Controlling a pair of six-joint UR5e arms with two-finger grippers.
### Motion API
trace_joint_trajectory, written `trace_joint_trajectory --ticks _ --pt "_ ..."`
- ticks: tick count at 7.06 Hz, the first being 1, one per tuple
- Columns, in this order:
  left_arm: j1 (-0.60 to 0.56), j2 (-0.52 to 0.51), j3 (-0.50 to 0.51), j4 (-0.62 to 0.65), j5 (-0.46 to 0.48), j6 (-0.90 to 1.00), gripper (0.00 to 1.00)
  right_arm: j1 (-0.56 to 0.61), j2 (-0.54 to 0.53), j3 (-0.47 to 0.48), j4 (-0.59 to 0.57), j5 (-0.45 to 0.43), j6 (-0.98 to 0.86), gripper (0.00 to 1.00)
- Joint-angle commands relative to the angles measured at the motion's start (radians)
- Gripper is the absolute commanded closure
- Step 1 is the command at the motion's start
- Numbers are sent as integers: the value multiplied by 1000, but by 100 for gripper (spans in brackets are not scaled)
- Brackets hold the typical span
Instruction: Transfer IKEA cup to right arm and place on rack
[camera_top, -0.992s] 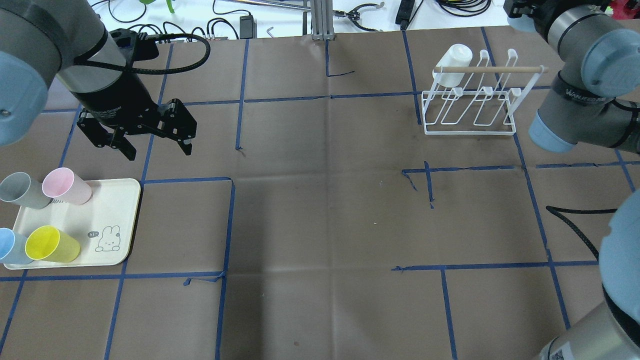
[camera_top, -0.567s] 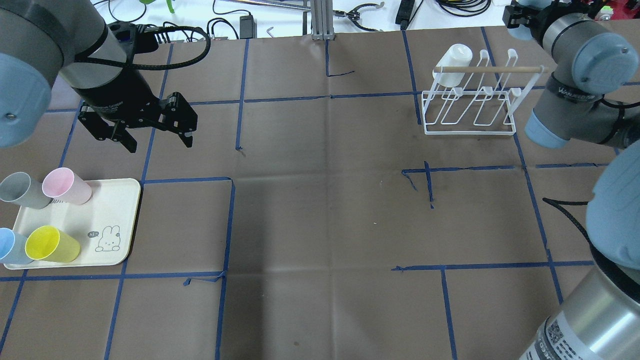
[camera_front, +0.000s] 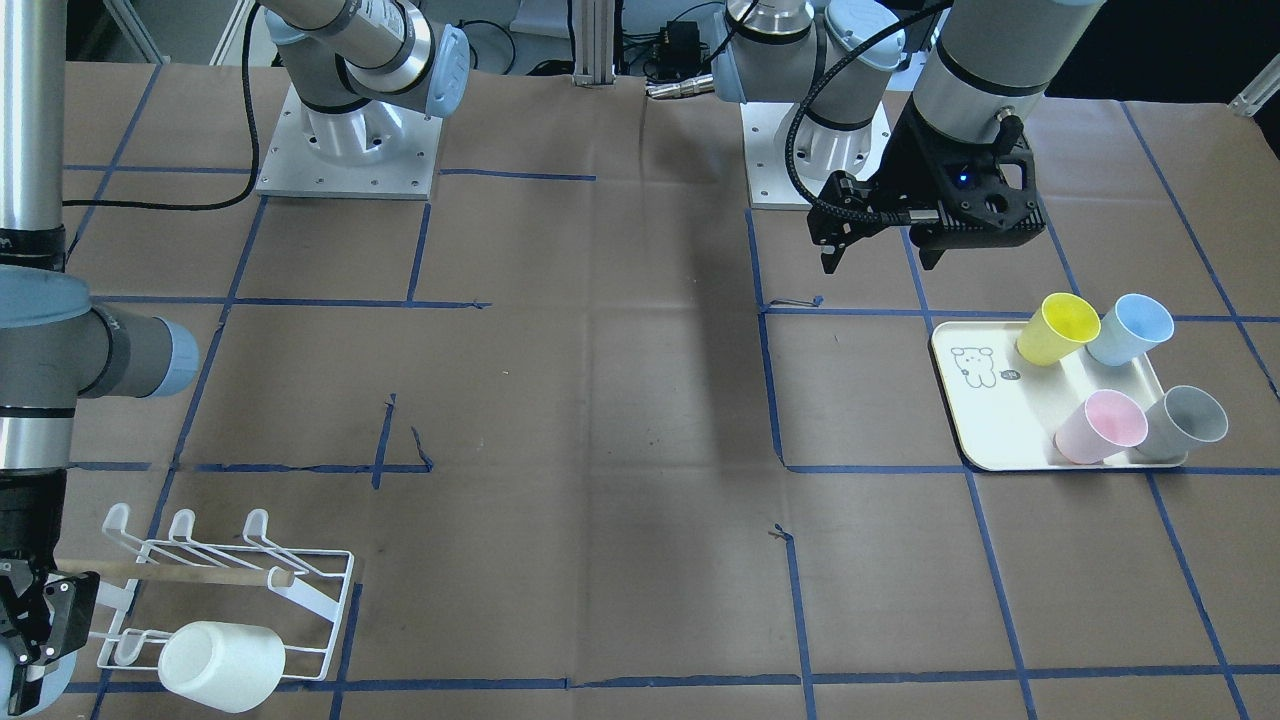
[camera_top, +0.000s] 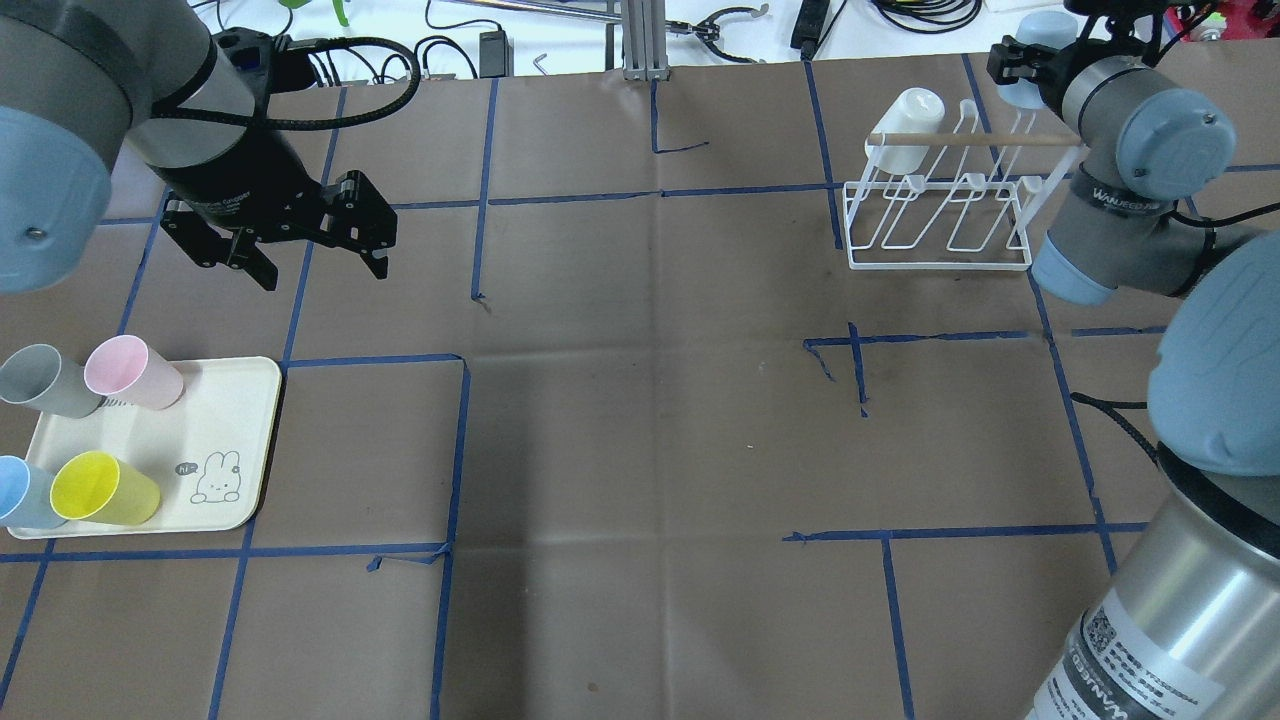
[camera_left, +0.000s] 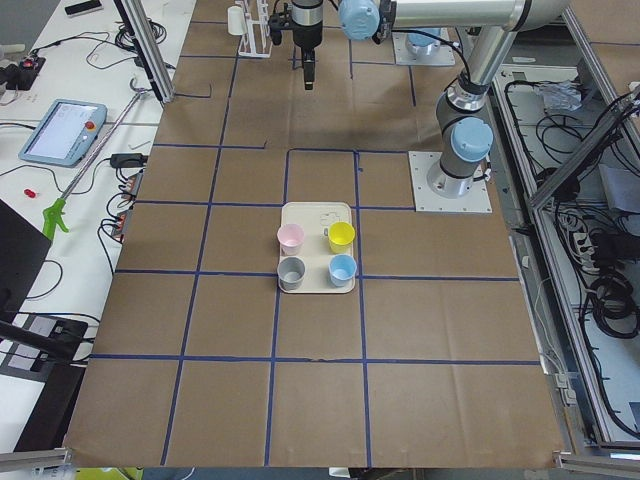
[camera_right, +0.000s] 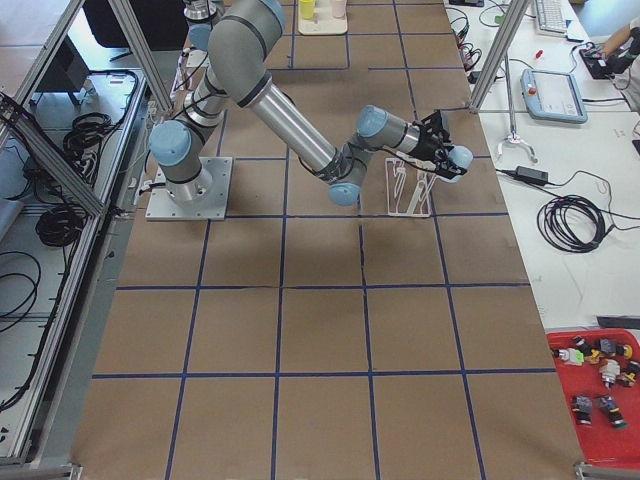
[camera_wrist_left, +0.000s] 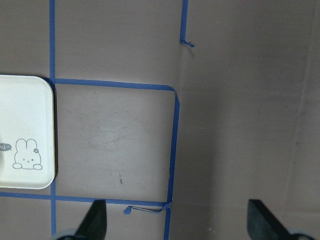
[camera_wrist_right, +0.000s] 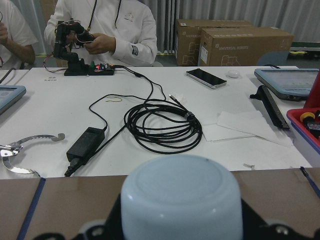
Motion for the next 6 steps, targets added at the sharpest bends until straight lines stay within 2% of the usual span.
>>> trace_joint_trajectory --ticks 1,2,3,4,5,6 --pt "-1 2 0 1 1 0 0 1 -17 47 2 0 0 88" --pt "-1 2 0 1 1 0 0 1 -32 70 2 0 0 88" --pt "-1 4 0 1 3 0 0 0 -33 73 2 1 -1 80" --pt "-1 5 0 -1 3 -1 0 0 -33 72 4 0 0 8" --pt "-1 5 0 -1 3 0 0 0 -33 70 16 0 2 0" --pt "-6 7 0 -1 4 0 0 1 -36 69 16 0 2 0"
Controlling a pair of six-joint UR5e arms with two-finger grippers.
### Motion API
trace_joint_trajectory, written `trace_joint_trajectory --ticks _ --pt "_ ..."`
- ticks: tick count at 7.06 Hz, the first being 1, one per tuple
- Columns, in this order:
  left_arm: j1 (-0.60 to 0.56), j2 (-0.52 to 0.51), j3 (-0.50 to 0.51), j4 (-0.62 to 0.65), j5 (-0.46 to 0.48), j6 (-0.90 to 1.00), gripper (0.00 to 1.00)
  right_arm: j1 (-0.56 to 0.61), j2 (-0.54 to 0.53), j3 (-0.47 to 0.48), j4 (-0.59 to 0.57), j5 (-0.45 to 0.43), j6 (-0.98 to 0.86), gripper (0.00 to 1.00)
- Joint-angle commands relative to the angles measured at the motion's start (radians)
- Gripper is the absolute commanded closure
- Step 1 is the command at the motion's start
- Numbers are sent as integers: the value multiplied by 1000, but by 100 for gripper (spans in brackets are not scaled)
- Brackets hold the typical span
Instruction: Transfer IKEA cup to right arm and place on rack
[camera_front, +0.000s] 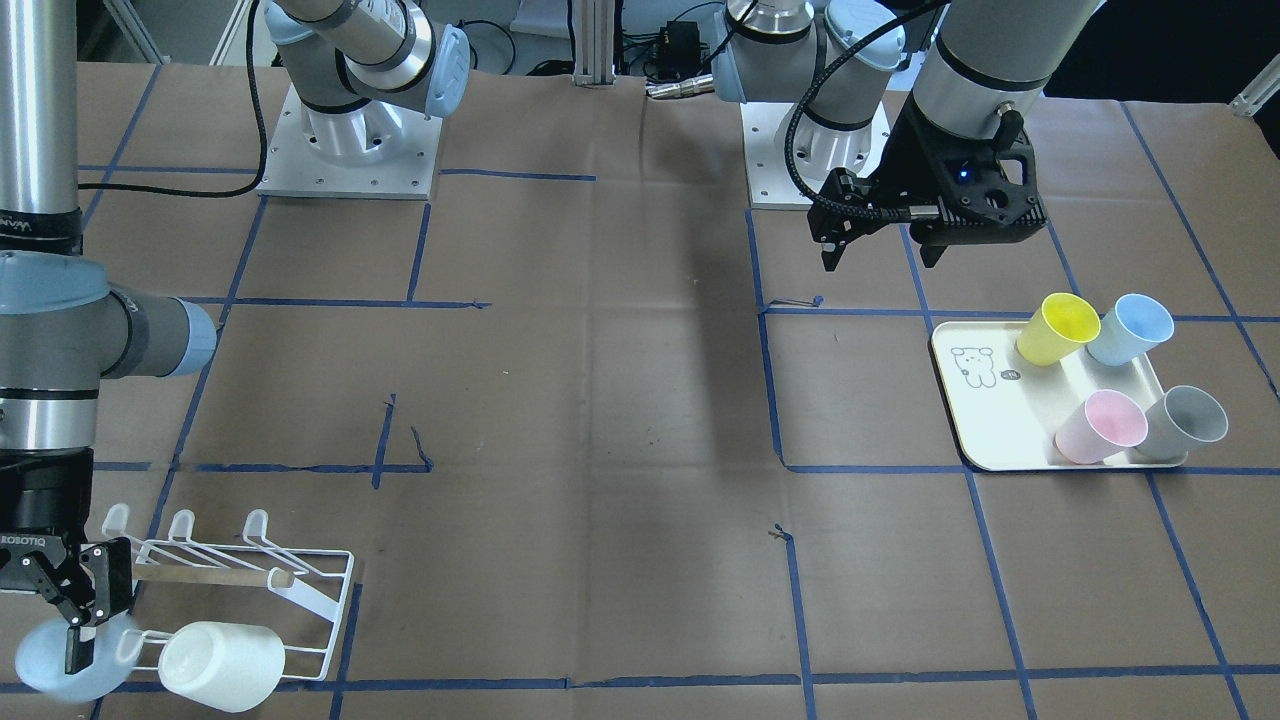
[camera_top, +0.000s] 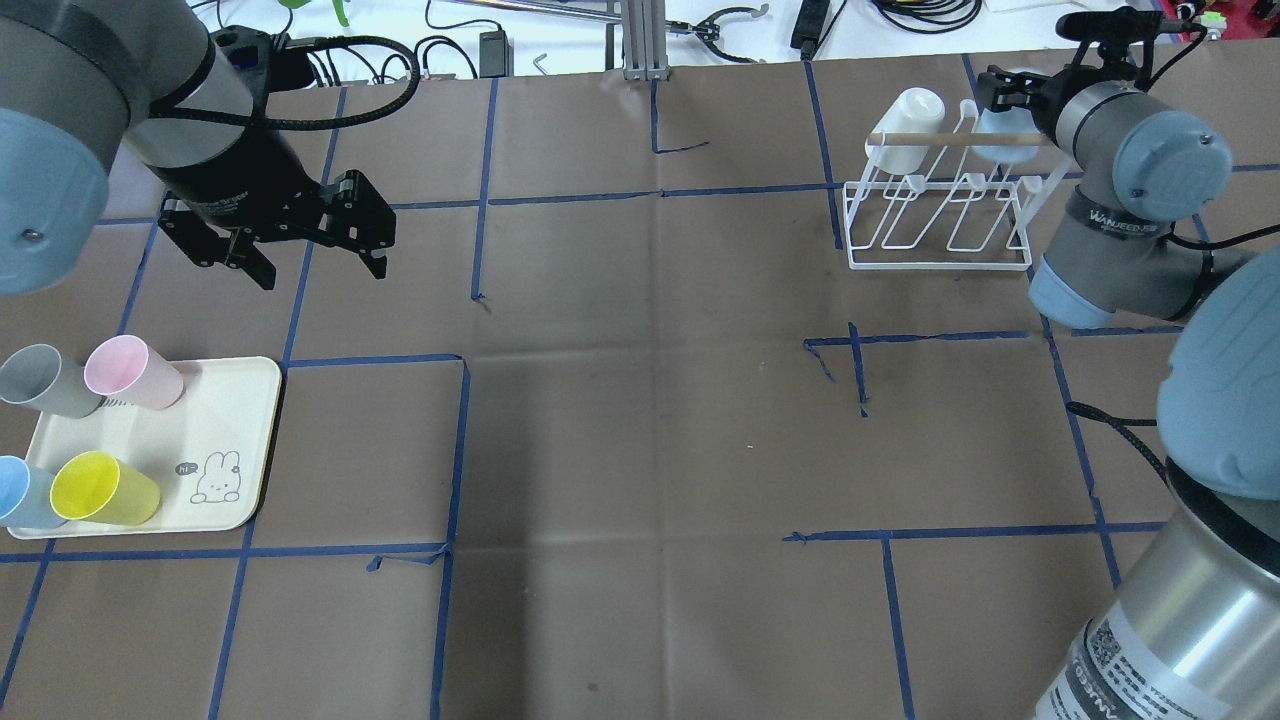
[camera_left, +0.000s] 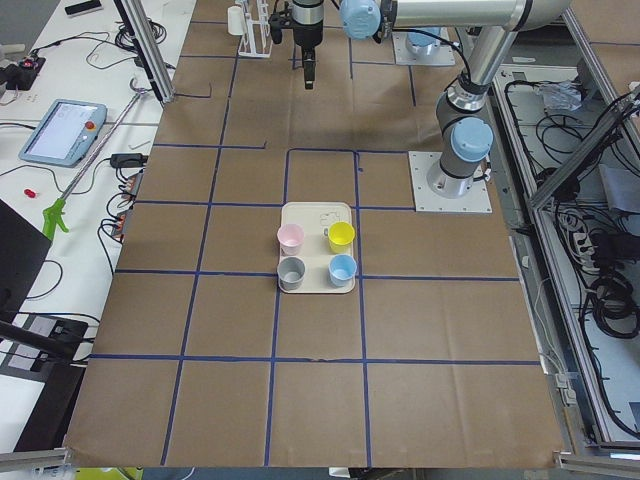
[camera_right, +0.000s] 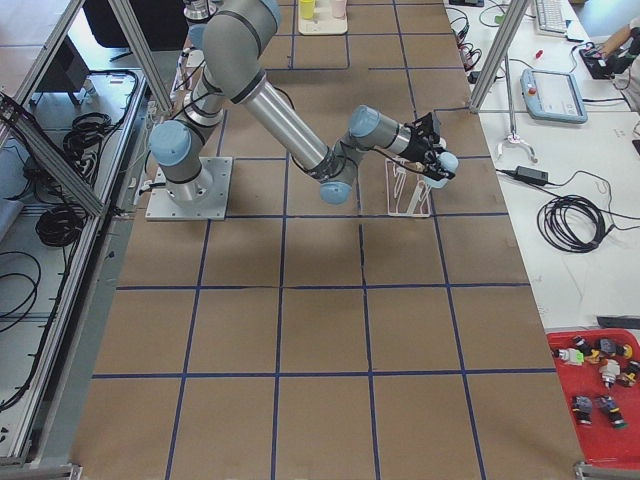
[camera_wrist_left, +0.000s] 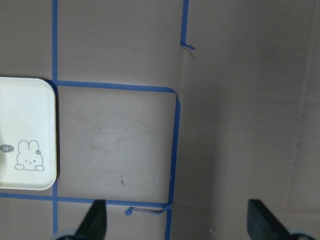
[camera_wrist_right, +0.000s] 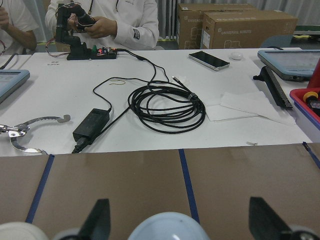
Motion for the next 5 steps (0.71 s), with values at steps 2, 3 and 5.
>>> trace_joint_trajectory --ticks 2,3,5 --pt "-12 0 0 0 3 0 0 3 -60 -7 53 12 -1 0" --pt "-12 0 0 0 3 2 0 3 -118 -15 178 12 -1 0" --pt "-12 0 0 1 3 3 0 4 -252 -65 566 6 -1 0"
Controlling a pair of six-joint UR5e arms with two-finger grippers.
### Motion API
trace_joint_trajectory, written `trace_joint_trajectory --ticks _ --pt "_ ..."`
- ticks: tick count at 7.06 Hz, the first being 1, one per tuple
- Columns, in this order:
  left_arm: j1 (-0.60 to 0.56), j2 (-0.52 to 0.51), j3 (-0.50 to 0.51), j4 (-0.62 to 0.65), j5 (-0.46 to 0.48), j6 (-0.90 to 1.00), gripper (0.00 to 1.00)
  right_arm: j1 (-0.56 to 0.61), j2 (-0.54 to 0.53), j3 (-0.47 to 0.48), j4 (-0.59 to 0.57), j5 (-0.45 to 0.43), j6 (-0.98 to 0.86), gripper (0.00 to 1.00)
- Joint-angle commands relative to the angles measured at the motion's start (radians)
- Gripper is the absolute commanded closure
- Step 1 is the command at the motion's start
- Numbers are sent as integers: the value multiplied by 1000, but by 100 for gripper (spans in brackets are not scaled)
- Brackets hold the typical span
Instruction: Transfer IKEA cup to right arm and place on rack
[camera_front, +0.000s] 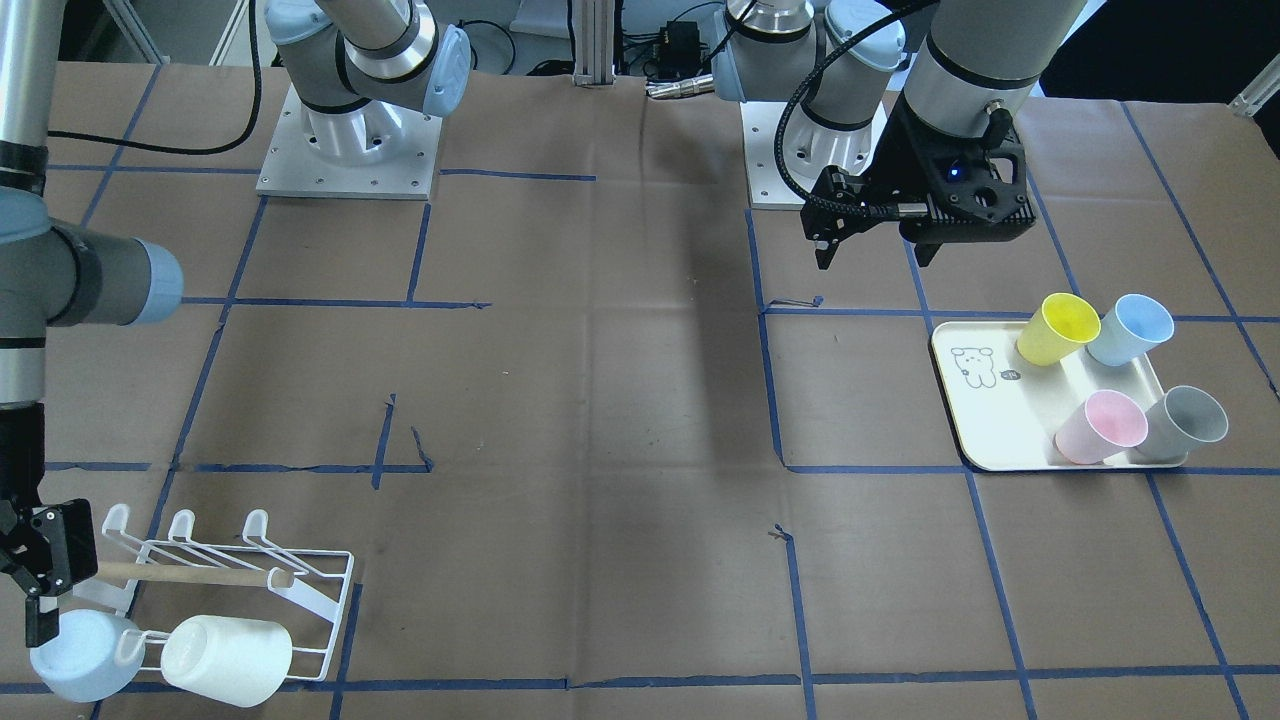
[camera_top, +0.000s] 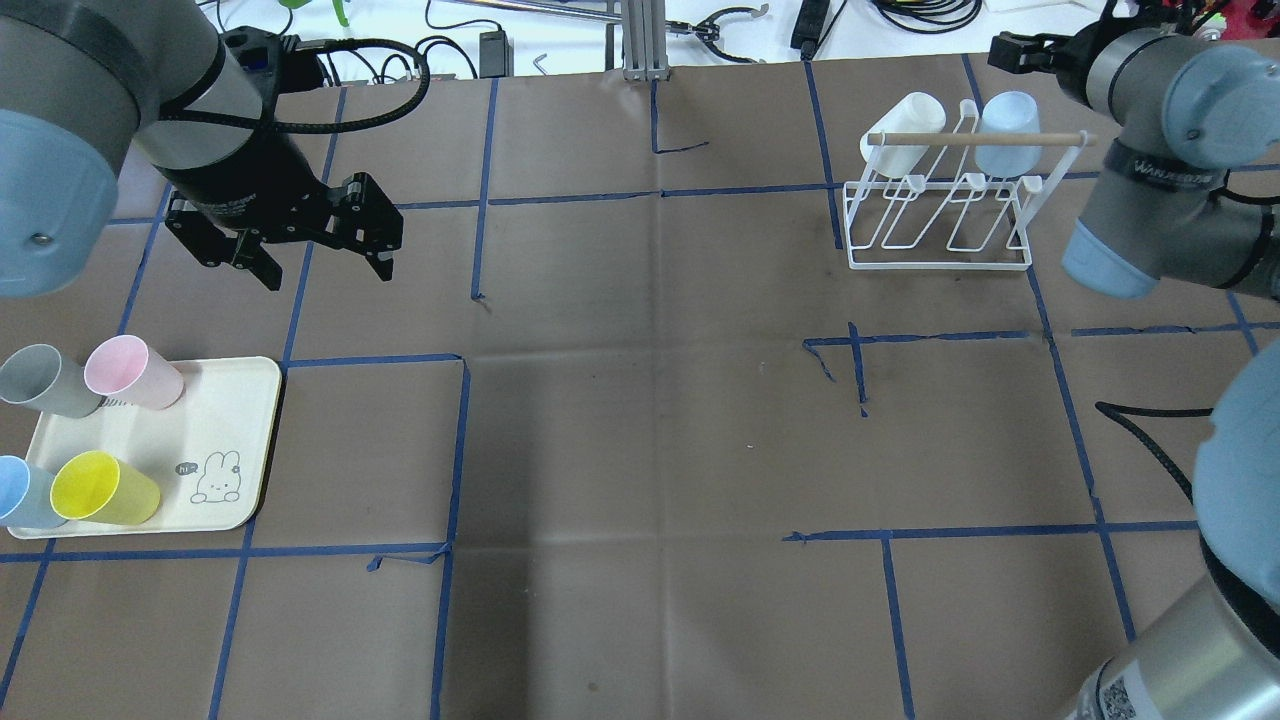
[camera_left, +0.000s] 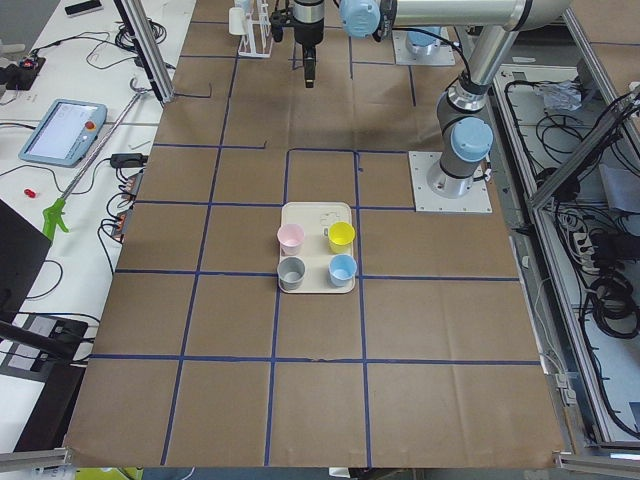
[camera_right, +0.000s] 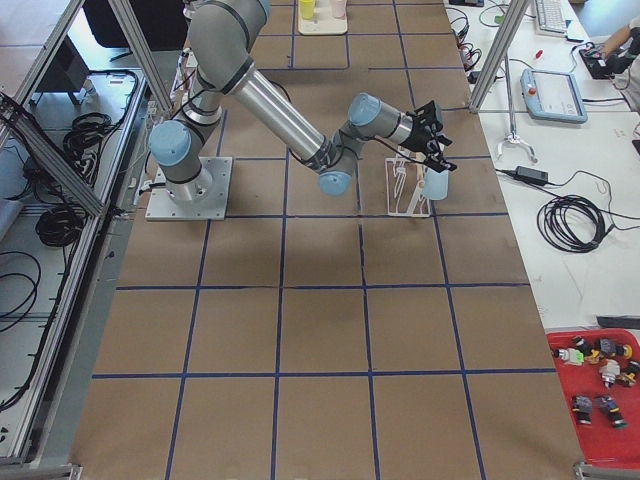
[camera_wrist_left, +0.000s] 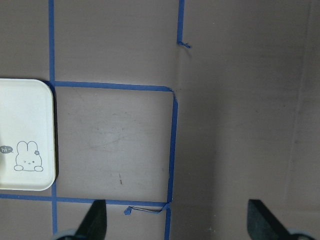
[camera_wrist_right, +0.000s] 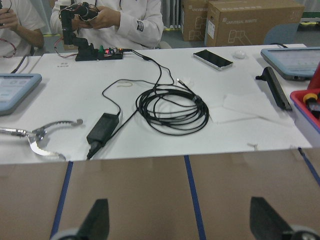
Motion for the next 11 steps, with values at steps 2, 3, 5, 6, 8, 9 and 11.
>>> trace_joint_trajectory --ticks 2,3,5,6,8,9,11 --pt "0 0 0 1 0 3 0 15 -148 -151 769 -7 -14 0" --pt "0 0 0 1 0 3 0 42 -176 -210 938 -36 -6 0" --pt "1 0 0 1 0 4 0 152 -202 -275 1207 -205 17 0" --pt "0 1 0 1 0 4 0 205 -260 -269 1320 -208 122 0" --pt "0 1 0 1 -1 4 0 352 -322 -258 1396 -240 241 0" --pt "1 1 0 1 -1 4 0 393 -323 -258 1413 -248 239 0" --pt "0 0 0 1 -1 4 0 400 -348 -255 1484 -240 239 0"
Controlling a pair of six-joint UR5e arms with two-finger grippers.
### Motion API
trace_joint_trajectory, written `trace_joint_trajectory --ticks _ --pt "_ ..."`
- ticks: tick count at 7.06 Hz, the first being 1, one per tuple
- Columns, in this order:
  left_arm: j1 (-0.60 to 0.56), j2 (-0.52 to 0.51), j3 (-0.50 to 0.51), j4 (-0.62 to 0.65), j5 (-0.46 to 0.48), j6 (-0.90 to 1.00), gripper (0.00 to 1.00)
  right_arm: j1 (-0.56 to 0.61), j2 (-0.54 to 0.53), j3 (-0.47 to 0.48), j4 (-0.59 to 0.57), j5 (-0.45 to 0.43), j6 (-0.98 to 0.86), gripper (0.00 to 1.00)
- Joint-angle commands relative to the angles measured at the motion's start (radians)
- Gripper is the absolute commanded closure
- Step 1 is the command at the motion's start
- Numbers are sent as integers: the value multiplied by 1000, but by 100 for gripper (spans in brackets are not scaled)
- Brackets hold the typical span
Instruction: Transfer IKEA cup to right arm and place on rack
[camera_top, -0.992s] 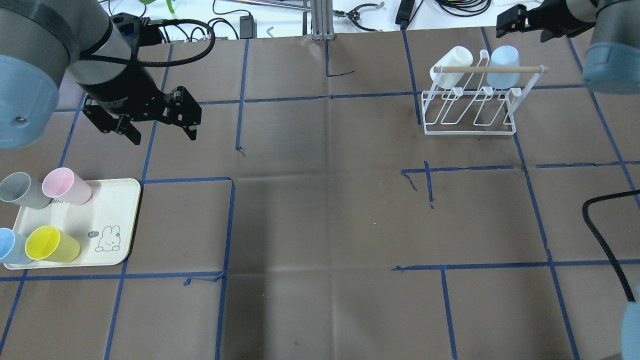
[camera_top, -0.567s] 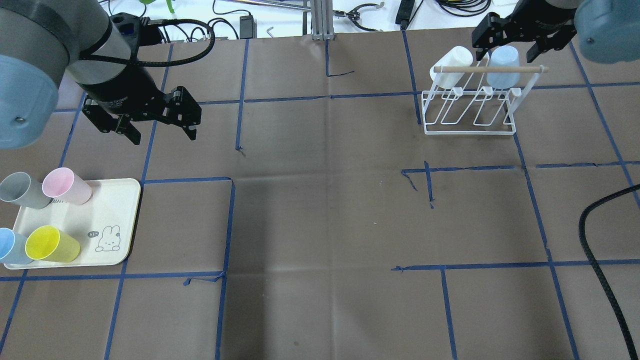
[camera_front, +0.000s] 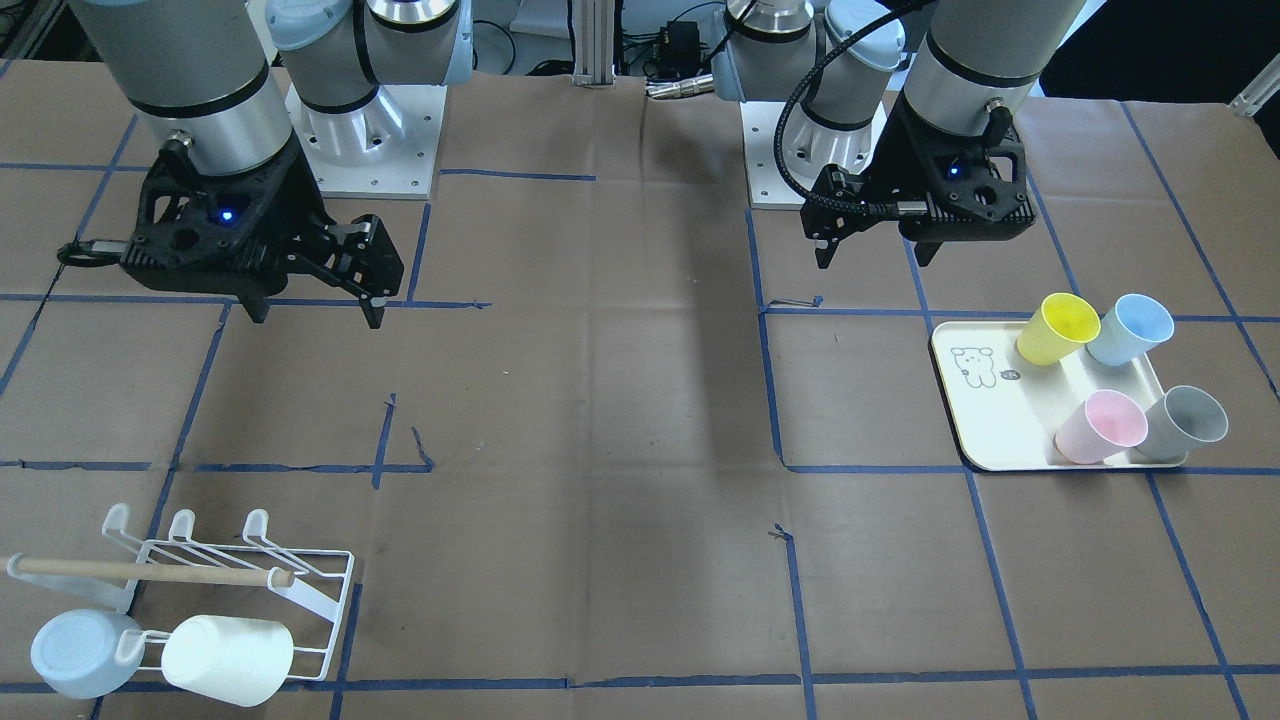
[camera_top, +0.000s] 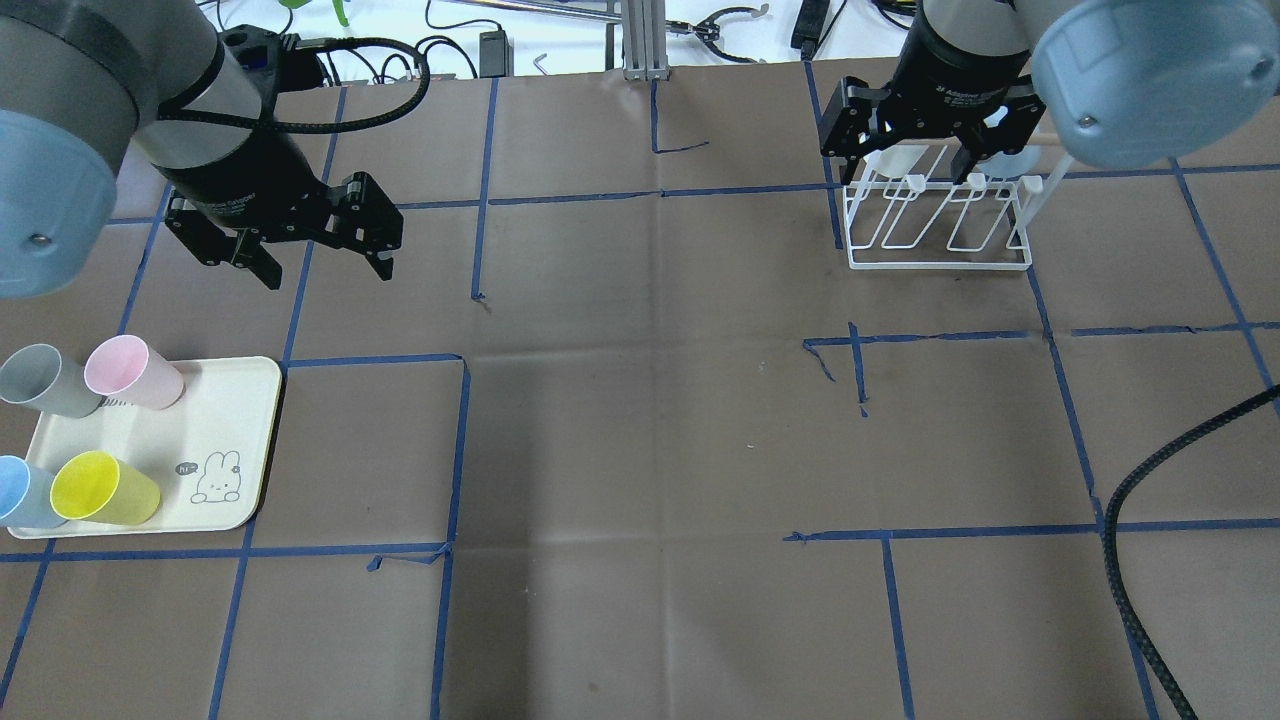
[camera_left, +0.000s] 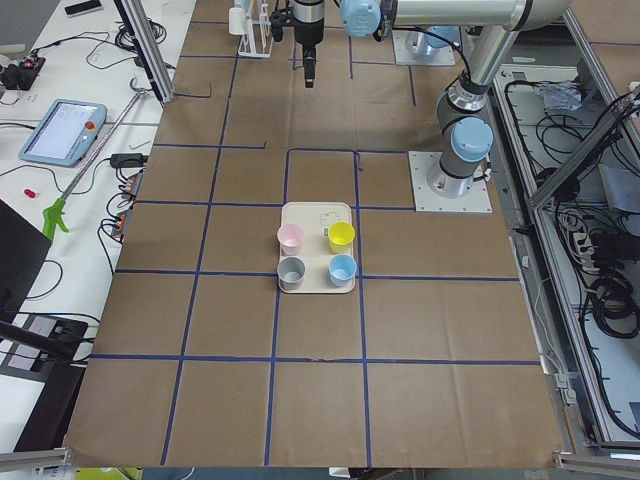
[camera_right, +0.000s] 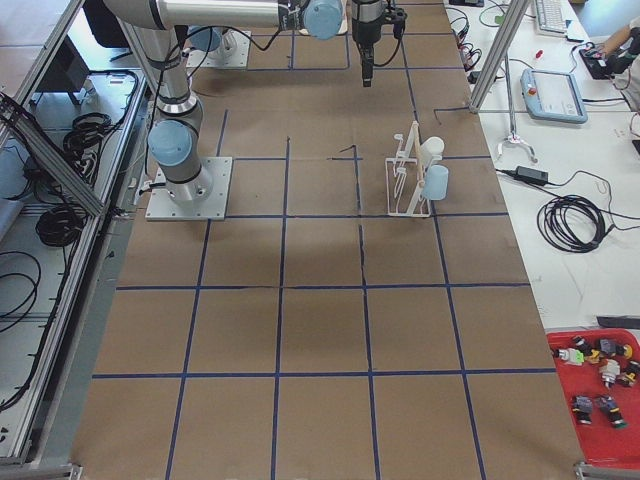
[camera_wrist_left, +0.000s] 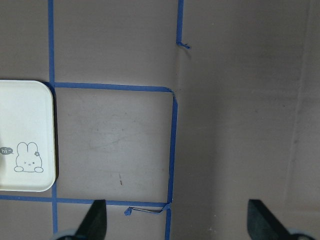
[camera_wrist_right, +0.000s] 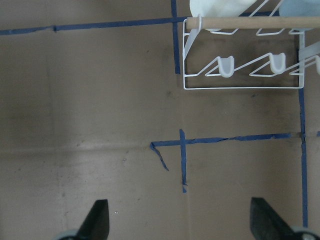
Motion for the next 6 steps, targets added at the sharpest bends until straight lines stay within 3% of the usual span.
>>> trace_joint_trajectory --ticks 1,6 --pt "-1 -1 0 0 0 0 0 10 -45 10 74 3 2 0" --pt "-1 -1 0 0 0 2 0 9 -70 32 79 44 1 0"
